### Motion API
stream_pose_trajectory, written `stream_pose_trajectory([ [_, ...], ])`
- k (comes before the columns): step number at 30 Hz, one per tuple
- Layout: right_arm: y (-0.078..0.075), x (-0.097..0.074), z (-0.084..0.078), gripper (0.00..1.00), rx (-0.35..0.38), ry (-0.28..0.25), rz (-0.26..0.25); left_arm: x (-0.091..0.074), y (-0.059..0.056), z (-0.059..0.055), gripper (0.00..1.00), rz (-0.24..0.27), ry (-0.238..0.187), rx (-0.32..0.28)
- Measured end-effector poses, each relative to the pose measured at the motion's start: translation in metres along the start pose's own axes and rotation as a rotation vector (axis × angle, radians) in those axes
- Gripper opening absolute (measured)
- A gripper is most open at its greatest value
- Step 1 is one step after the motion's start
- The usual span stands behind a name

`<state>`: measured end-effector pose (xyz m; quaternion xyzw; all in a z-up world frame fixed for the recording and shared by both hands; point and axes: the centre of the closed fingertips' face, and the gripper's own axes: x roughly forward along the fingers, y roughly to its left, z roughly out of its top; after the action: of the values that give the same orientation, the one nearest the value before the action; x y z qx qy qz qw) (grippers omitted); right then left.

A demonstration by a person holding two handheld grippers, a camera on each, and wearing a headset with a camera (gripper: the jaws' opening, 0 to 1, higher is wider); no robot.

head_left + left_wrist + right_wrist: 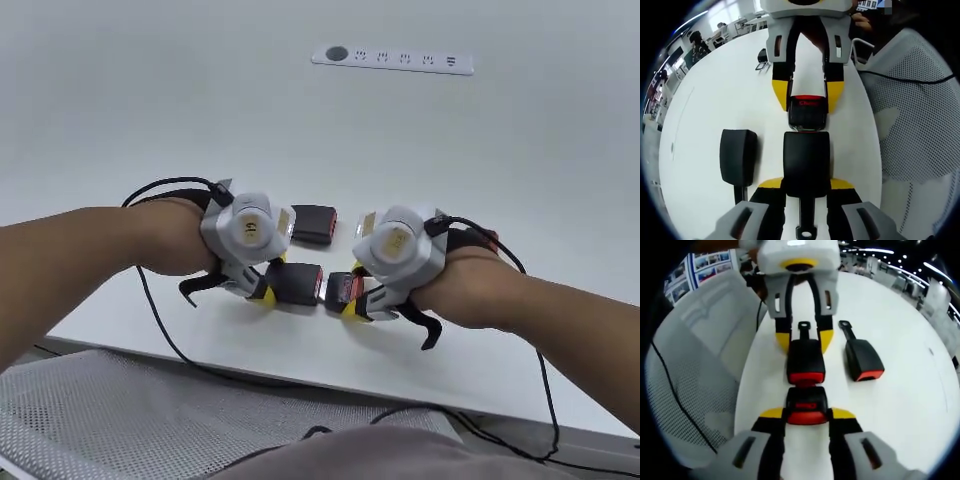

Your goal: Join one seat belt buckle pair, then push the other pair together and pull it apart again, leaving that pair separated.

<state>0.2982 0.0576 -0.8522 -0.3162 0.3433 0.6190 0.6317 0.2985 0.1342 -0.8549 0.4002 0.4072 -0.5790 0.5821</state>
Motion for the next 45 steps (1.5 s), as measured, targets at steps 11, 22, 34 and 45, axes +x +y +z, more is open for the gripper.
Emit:
stream_pose_trajectory([
  [11, 0.002, -0.002, 0.0, 0.34, -0.011, -0.024, -0.012, 0.0, 0.0, 0.001, 0.33, 0.008, 0.002, -0.022],
  [22, 0.005, -0.01, 0.005, 0.37, -0.023, -0.055, -0.03, -0.004, 0.0, 0.0, 0.37, 0.053, -0.001, -0.041],
  [34, 0.004, -0.022, 0.016, 0.37, -0.033, -0.086, -0.049, -0.037, 0.013, 0.016, 0.41, 0.133, -0.1, -0.084],
  [45, -0.011, -0.036, 0.005, 0.4, -0.027, -0.072, -0.071, -0.043, 0.044, 0.02, 0.42, 0.18, -0.112, -0.087],
])
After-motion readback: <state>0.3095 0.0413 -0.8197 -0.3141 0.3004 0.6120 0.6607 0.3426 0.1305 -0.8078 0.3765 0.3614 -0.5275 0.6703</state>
